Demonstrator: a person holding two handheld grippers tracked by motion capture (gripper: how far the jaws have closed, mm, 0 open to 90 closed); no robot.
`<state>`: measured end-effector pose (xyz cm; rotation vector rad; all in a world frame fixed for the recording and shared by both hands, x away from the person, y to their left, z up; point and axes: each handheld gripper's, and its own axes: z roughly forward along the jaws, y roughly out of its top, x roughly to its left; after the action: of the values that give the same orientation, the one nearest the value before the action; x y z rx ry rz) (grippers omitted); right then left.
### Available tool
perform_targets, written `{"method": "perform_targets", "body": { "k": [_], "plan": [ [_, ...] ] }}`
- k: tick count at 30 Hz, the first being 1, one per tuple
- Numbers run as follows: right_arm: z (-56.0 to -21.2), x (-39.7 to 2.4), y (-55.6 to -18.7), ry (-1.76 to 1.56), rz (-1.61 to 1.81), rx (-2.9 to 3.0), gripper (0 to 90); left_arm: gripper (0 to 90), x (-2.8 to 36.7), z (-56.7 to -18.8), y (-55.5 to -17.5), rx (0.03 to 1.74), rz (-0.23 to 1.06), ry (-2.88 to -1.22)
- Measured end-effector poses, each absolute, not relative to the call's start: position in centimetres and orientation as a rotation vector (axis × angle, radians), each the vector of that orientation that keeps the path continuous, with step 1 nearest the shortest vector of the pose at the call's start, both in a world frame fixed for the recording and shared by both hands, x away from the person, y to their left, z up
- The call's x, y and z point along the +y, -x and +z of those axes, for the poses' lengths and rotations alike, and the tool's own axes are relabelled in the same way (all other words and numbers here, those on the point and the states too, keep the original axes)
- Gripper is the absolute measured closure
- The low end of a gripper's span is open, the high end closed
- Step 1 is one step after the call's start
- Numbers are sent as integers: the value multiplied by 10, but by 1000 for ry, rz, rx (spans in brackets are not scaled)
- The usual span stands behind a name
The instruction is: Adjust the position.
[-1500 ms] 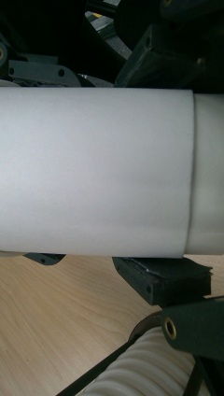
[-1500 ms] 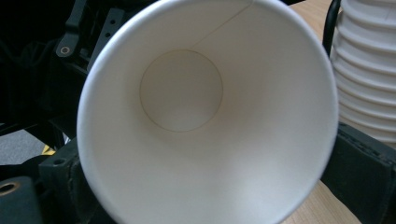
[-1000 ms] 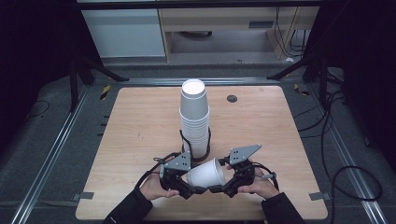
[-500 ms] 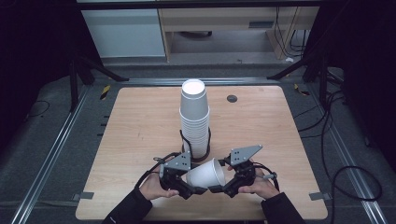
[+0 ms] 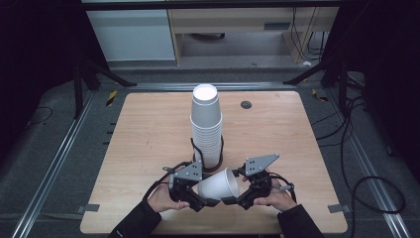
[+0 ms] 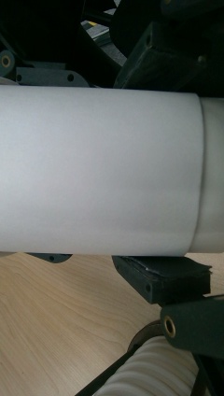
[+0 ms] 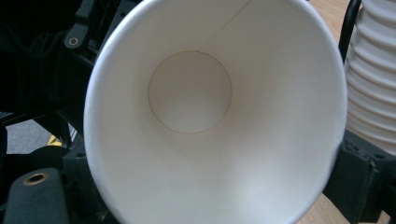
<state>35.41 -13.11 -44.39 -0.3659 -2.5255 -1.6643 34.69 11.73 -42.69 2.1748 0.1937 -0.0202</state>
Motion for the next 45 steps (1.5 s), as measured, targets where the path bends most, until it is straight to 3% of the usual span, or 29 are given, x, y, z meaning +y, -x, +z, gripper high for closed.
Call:
{"method": "perform_targets", "body": {
  "k": [21,45],
  "plan": [
    [-432,-149,-359,436,-1728,-2549,112,171,132,-427,-349,273,29,-2193],
    [-409,-190,-378,818,-1730,-2693,109,177,188,-428,-356,639,183,-2102]
  ]
}}
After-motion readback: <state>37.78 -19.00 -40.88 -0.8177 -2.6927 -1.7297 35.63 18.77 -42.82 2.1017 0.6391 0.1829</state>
